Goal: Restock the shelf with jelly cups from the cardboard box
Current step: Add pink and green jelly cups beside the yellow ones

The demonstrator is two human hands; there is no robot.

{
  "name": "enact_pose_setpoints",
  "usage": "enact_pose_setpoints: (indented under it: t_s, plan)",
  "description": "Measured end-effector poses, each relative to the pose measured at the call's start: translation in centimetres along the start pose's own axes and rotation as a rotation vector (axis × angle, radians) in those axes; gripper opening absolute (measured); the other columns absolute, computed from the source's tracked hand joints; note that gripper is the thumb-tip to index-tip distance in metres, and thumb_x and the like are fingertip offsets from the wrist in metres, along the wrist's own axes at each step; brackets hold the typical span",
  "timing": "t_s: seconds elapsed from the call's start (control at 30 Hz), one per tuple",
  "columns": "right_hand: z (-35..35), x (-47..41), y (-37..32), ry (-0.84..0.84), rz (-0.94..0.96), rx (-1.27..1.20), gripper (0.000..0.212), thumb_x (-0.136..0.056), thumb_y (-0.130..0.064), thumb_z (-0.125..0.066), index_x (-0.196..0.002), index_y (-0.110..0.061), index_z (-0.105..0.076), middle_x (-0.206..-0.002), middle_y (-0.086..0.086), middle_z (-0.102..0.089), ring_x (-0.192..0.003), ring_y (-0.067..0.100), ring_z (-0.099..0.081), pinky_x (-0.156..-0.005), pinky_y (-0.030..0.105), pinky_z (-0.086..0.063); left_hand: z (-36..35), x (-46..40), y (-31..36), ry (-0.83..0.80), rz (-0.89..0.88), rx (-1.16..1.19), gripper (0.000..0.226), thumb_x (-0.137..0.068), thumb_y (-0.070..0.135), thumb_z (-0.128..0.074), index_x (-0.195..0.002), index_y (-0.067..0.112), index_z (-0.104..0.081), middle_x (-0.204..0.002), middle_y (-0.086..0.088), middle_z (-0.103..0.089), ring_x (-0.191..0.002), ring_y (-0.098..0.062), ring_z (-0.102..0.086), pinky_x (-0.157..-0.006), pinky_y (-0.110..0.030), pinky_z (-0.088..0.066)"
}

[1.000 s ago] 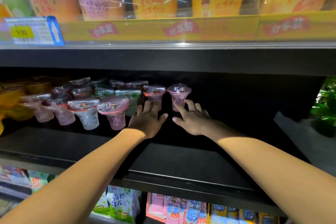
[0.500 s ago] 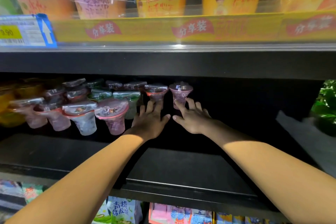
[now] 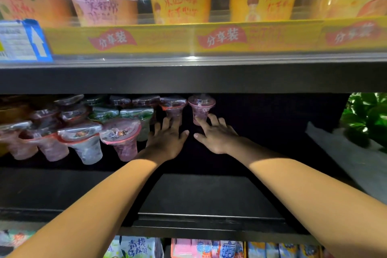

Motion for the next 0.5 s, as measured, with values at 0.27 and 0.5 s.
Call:
enact_pose_setpoints:
  t_s: [0.27, 0.5]
  plan:
    - [0.5, 3.4, -1.0, 0.007, -0.015, -0.021, 0.064, -0.102, -0.057, -0.033, -0.157, -0.041, -0.005, -0.163, 0.010, -0.009, -0.145, 0.037, -0.020, -0.114, 0.055, -0.025, 0.5, 2.3, 0.9, -0.023, -0.048, 0.052, 0.068, -0.101, 0.058, -0.028, -0.158, 0.031, -0.004, -0.163, -0.005, -0.010, -0.147, -0.037, -0.013, -0.118, -0.052, -0.018]
    - [0.6, 7.2, -1.1, -0.008, -0.121, 0.020, 0.064, -0.101, -0.059, -0.031, -0.158, -0.036, -0.012, -0.165, 0.003, -0.006, -0.147, 0.035, -0.015, -0.117, 0.052, -0.023, 0.3, 4.7, 2.3, -0.027, -0.095, 0.023, 0.066, -0.101, 0.059, -0.028, -0.158, 0.031, -0.011, -0.163, -0.004, -0.014, -0.146, -0.034, -0.017, -0.115, -0.050, -0.023]
Point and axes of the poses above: each hand's wrist, its own x-axis away from the middle knuckle, its own z-axis out of the back of the hand, y = z × x, the point moved 7 cm from there along -x, towards the middle knuckle
